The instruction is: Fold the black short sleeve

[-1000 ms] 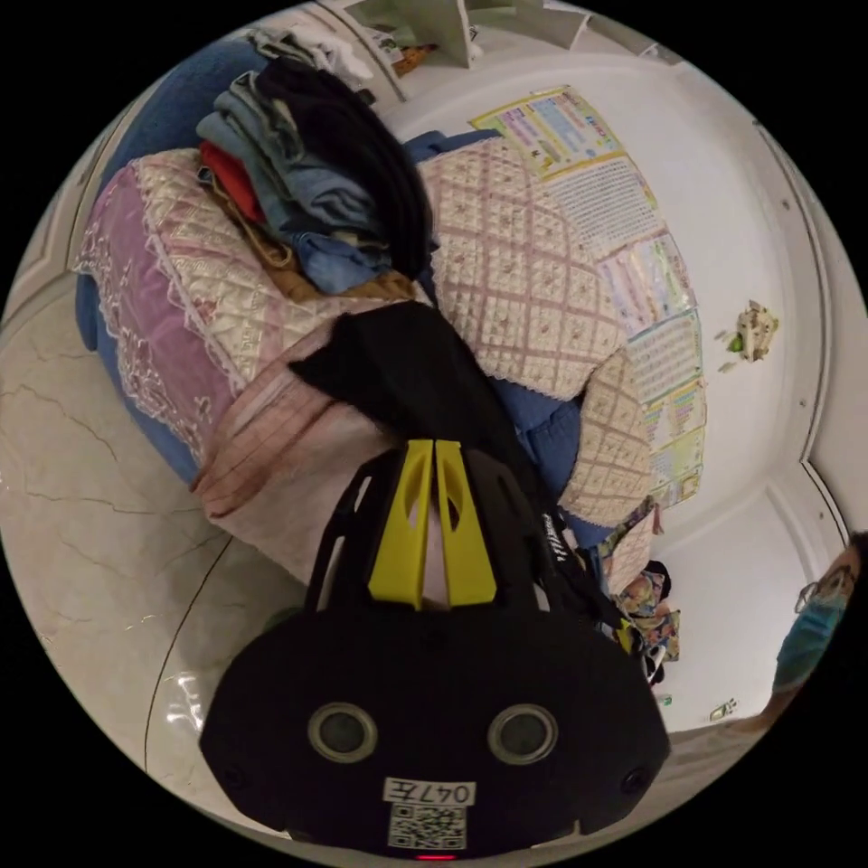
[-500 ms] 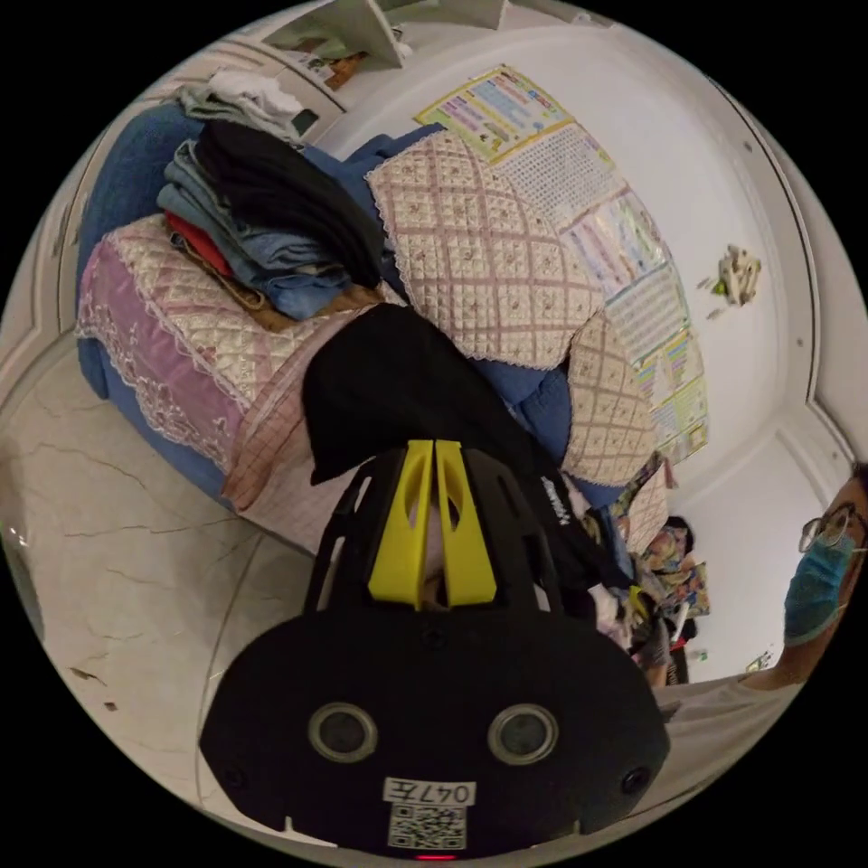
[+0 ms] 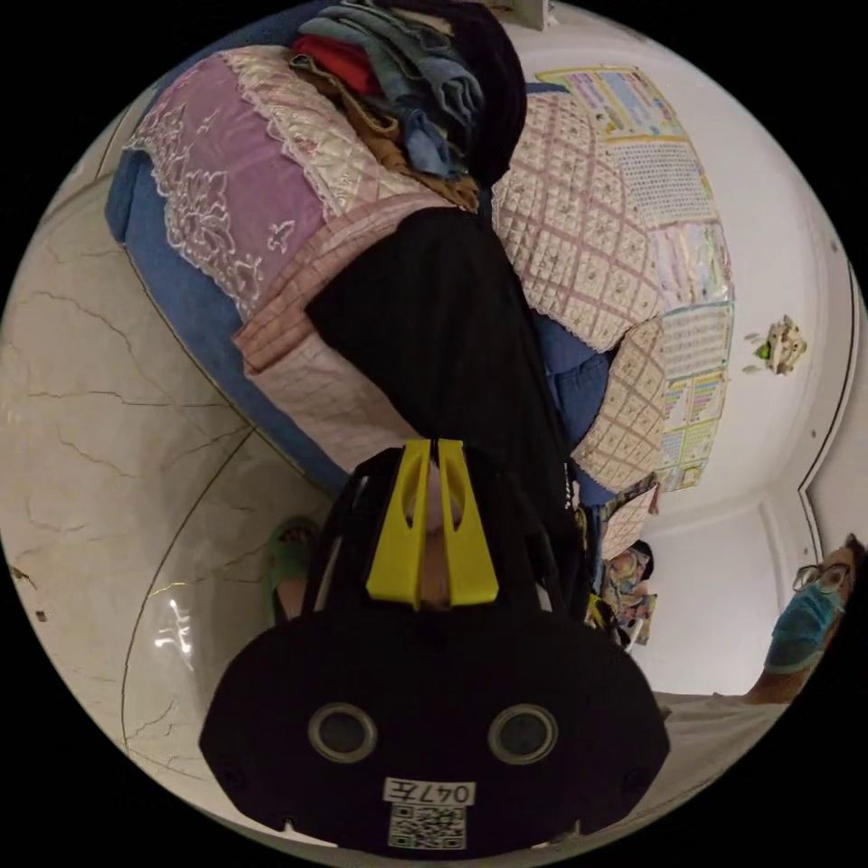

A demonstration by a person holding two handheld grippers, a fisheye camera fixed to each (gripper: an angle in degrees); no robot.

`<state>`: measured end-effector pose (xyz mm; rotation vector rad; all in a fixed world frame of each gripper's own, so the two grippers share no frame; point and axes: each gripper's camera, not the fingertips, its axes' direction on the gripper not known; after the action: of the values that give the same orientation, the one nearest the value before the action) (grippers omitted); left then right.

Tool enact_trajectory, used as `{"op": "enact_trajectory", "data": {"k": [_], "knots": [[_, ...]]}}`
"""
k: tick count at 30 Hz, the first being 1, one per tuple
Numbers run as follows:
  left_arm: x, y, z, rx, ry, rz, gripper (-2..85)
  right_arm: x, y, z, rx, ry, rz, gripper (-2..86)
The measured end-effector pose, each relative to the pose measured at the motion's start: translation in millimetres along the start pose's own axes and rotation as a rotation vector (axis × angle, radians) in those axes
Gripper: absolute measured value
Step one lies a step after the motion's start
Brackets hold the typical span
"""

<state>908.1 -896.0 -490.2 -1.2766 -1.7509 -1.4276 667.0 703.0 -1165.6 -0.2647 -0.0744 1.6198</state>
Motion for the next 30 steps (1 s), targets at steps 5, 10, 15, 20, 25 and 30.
{"op": "enact_trajectory", "data": {"k": [5,10,15,20,25,30], "knots": [[-51.0,12.8,-16.5,0.105,0.172,-0.126,10.2,-9.4,-4.4,17.0,-0.001,0.006,-0.010,-1.1],[-83.3,22.2,-33.9,0.231,0.181,-0.162,10.6,-16.8,-9.3,38.0,0.001,0.014,-0.007,-1.1],[-94.8,-9.8,-18.6,0.272,0.215,-0.122,2.7,-23.3,-16.0,62.0,-0.001,0.015,-0.001,-1.1],[-26.3,-33.5,-43.1,0.382,0.167,0.083,-0.8,-47.9,-28.6,80.3,0.027,0.049,-0.057,-1.1],[17.3,-48.6,-32.3,0.308,-0.239,0.232,-1.0,-64.3,-40.1,113.1,-0.014,0.103,-0.104,-1.1],[-64.9,-60.6,51.3,0.194,-0.177,0.038,-1.0,-59.3,-44.4,160.9,-0.065,0.126,-0.055,-1.1]]}}
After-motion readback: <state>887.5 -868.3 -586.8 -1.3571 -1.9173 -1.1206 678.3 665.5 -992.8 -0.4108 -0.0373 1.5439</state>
